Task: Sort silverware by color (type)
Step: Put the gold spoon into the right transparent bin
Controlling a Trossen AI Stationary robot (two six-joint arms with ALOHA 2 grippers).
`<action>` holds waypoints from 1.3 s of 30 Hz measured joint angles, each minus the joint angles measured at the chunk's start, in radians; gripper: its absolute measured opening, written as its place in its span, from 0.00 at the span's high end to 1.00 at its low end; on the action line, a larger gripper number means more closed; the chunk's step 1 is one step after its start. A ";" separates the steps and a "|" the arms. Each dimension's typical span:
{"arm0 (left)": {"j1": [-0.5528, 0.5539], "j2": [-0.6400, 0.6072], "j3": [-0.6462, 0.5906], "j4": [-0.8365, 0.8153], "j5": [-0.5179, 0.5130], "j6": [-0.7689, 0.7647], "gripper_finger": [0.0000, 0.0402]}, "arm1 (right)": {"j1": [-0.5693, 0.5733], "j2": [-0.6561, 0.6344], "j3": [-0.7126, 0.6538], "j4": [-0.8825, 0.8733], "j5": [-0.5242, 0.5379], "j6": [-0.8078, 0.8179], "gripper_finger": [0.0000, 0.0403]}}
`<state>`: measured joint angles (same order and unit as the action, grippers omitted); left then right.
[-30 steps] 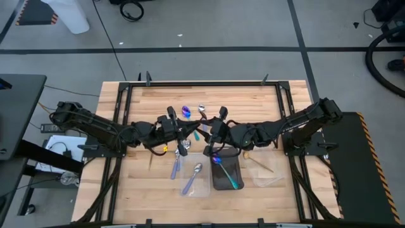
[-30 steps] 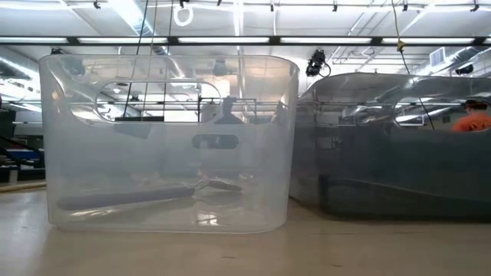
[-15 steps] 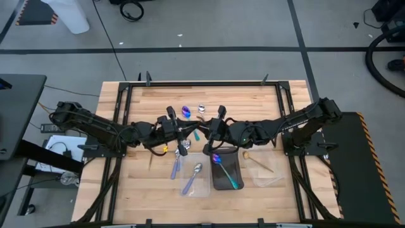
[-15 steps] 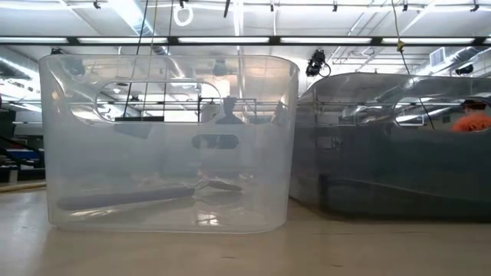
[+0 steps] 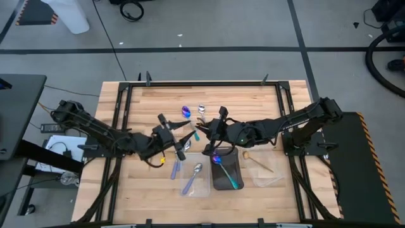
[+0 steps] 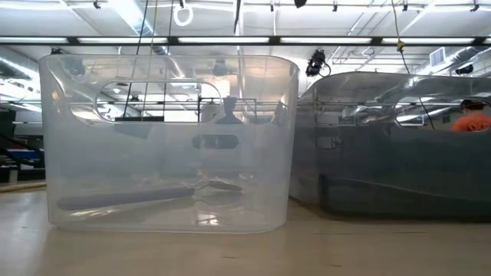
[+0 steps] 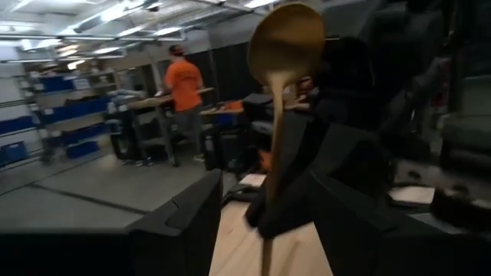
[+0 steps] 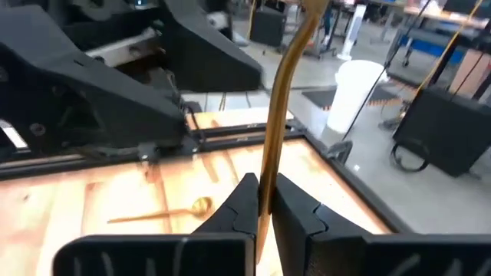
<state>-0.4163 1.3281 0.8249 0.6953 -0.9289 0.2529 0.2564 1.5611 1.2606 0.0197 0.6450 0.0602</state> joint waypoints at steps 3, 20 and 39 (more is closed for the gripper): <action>-0.040 0.000 0.000 -0.045 -0.048 -0.003 0.51 | 0.016 -0.020 0.000 -0.073 0.000 0.064 0.92; -0.029 0.000 0.000 -0.283 0.006 -0.133 0.59 | 0.090 -0.158 0.000 -0.542 -0.094 0.470 0.92; 0.056 0.000 0.000 -0.380 0.094 -0.170 0.59 | 0.083 -0.175 0.000 -0.946 -0.375 0.836 0.92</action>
<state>-0.3607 1.3277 0.8249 0.3149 -0.8345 0.0834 0.3389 1.3865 1.2606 -0.9265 0.2705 0.8961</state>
